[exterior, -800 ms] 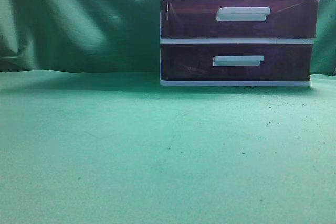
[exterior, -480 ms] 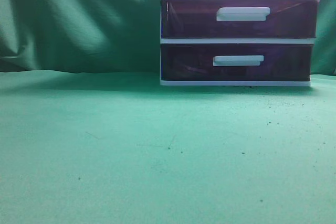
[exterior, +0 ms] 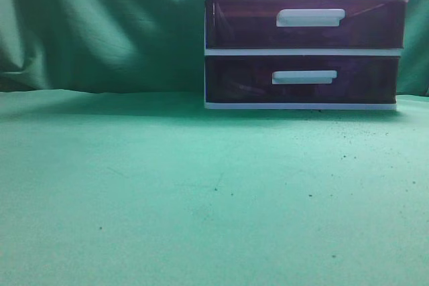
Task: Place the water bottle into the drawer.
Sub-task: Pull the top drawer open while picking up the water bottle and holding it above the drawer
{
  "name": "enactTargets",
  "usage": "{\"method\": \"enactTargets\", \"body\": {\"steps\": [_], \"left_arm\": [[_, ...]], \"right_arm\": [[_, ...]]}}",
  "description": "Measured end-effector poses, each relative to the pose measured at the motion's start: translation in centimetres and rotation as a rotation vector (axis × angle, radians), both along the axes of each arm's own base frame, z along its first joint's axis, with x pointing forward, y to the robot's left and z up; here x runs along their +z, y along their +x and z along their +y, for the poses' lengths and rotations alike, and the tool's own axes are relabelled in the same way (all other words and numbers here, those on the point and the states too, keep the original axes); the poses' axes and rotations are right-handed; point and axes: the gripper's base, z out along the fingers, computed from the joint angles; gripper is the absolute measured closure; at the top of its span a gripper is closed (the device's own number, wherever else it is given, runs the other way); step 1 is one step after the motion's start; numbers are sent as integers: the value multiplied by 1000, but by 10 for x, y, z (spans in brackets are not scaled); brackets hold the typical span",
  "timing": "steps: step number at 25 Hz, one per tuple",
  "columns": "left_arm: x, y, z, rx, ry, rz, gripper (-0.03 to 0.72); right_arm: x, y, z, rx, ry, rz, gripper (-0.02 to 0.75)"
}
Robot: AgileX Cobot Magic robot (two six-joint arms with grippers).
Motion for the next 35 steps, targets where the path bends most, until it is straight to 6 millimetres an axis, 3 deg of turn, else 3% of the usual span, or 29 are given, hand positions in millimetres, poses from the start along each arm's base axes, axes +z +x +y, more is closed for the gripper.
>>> {"method": "enactTargets", "body": {"steps": [4,11,17,23,27,28,29,31,35], "left_arm": [[21,2,-1,7,-191,-237,688],[36,0,2,22,-212,-404,688],[63,9,-1,2,-138,-215,688],[85,41,-3,-6,-143,37,688],[88,62,-8,-86,20,147,688],[88,68,-9,-105,47,179,639],[86,76,-11,-119,65,220,639],[84,91,-12,-130,79,284,494],[80,118,-14,-132,86,353,125]], "right_arm": [[0,0,0,0,0,0,690],[0,0,0,0,0,0,690],[0,0,0,0,0,0,690],[0,0,0,0,0,1,690],[0,0,0,0,0,1,690],[0,0,0,0,0,1,690],[0,0,0,0,0,1,690],[0,0,0,0,0,1,690],[0,0,0,0,0,1,690]]}}
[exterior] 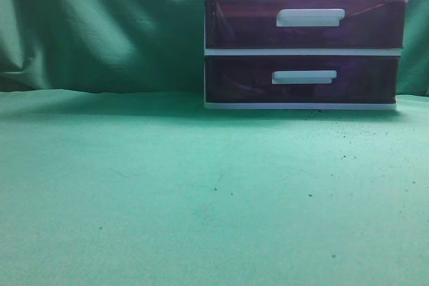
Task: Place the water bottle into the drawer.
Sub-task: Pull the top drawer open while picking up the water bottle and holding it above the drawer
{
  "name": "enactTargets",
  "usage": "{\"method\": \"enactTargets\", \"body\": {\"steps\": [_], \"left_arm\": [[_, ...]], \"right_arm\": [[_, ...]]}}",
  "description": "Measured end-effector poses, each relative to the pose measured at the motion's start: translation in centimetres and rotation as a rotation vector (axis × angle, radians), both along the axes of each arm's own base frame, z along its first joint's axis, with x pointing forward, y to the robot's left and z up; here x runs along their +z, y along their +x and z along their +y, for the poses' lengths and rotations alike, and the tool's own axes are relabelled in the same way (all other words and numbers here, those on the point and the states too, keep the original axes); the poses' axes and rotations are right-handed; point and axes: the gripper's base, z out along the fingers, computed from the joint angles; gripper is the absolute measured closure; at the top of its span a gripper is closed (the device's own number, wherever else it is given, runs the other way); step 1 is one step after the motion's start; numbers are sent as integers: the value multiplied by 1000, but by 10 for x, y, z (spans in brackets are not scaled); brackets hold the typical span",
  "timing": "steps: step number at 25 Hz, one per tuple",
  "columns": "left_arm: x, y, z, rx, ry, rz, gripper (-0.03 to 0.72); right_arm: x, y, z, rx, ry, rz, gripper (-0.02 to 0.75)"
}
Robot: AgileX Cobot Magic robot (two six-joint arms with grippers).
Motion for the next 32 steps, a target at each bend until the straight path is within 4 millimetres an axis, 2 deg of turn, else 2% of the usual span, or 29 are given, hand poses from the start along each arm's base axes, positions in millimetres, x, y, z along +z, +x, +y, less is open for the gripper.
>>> {"method": "enactTargets", "body": {"steps": [2,7,13,19,20,26,28,29,30,32], "left_arm": [[-3,13,0,3,4,2,41],[-15,42,-1,15,5,-9,44],[-41,72,-2,31,12,-19,44],[-68,93,-2,42,23,-32,44],[-72,95,-2,42,25,-25,112],[-81,102,-1,46,28,-38,346],[-80,102,-2,41,32,-47,406],[-80,102,-2,33,39,-47,398],[-80,102,-2,23,47,-50,449],[-78,102,-4,-14,74,-57,452]], "right_arm": [[0,0,0,0,0,0,690],[0,0,0,0,0,0,690],[0,0,0,0,0,0,690],[0,0,0,0,0,0,690],[0,0,0,0,0,0,690],[0,0,0,0,0,1,690],[0,0,0,0,0,1,690],[0,0,0,0,0,1,690],[0,0,0,0,0,1,690],[0,0,0,0,0,1,690]]}}
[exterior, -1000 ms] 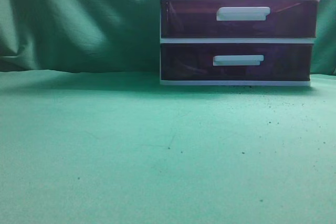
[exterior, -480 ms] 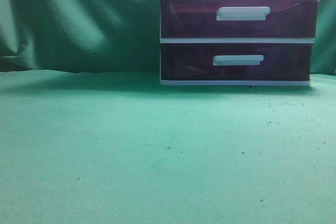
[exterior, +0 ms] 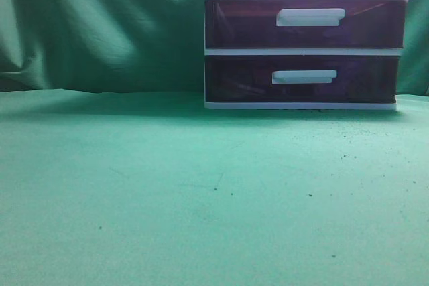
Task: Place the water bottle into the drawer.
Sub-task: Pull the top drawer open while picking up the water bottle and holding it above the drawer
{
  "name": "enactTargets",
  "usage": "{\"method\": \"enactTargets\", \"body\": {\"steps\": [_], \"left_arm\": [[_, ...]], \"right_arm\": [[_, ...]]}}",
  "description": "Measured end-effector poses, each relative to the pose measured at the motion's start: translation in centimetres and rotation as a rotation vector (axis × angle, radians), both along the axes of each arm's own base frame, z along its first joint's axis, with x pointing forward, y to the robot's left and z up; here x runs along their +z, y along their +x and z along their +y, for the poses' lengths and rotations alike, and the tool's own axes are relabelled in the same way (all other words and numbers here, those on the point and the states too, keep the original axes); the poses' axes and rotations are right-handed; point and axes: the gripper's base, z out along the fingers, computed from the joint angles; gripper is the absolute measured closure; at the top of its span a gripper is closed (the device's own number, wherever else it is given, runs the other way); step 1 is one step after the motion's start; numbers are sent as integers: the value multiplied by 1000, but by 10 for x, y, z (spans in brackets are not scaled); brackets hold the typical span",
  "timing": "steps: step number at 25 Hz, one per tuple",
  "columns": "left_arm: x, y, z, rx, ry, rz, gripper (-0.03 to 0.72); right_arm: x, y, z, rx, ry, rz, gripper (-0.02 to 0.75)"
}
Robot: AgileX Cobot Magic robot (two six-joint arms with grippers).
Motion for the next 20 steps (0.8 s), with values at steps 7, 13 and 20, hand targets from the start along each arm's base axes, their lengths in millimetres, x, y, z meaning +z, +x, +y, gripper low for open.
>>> {"method": "enactTargets", "body": {"steps": [7,13,20], "left_arm": [[40,-16,-6,-82,1,-97,452],[100,-31,-23,-130,39,-94,452],[163,-54,-64,-237,24,-116,452]], "right_arm": [[0,0,0,0,0,0,690],[0,0,0,0,0,0,690],[8,2,1,10,0,-100,690]]}}
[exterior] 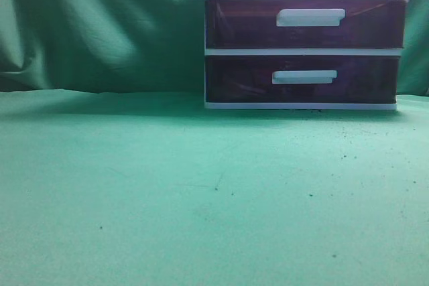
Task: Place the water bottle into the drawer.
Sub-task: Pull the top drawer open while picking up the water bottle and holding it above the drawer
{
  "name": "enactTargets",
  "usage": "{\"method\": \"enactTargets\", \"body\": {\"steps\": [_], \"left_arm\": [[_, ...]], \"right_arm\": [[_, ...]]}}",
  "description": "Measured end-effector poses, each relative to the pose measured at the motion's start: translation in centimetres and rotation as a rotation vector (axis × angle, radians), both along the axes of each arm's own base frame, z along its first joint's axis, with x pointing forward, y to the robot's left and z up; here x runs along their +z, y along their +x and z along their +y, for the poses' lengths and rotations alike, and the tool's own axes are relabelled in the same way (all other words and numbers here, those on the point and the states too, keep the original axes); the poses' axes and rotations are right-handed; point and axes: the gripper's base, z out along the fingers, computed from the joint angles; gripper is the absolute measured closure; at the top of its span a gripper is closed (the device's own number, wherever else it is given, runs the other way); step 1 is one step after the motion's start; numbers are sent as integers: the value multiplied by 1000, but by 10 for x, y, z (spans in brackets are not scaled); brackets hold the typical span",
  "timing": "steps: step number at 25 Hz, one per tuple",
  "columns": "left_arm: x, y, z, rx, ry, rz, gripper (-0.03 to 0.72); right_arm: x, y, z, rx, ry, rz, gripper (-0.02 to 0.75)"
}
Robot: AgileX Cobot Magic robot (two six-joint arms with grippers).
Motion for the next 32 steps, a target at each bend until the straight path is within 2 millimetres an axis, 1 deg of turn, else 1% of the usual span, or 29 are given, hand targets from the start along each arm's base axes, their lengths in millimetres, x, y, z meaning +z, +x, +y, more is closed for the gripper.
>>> {"method": "enactTargets", "body": {"steps": [3,6,7,8,10,12,13,15,17,19,22,24,26,28,30,32], "left_arm": [[13,-13,-19,-86,-21,-15,452],[13,-23,-34,-159,-14,-3,452],[12,-26,-38,-178,-8,8,452],[11,-28,-41,-191,-3,18,452],[11,-31,-45,-213,0,23,452],[11,-32,-47,-220,2,27,452],[10,-32,-47,-219,3,29,452],[10,-33,-47,-219,6,33,452],[10,-33,-46,-217,8,36,452],[10,-33,-47,-217,6,37,452],[10,-33,-47,-217,6,37,452],[10,-33,-47,-217,6,37,452],[10,-33,-47,-217,6,37,452],[10,-33,-47,-217,6,37,452],[10,-33,-47,-217,6,37,452],[10,-33,-47,-217,6,37,452]], "right_arm": [[17,2,2,19,5,-184,690],[38,0,4,42,11,-417,690],[43,-2,4,48,15,-482,690],[48,-3,4,48,29,-512,690],[62,-5,3,41,50,-523,690],[87,-10,3,35,57,-515,690],[97,-10,2,31,55,-480,690],[121,-5,2,24,49,-395,690],[138,6,2,18,31,-295,690],[152,23,2,17,15,-209,690],[164,58,3,19,-14,-91,690],[167,83,4,30,-74,-14,690],[174,110,7,71,-200,39,690],[179,136,15,154,-377,65,690],[180,163,28,264,-585,78,690],[178,187,44,358,-734,65,690]]}}
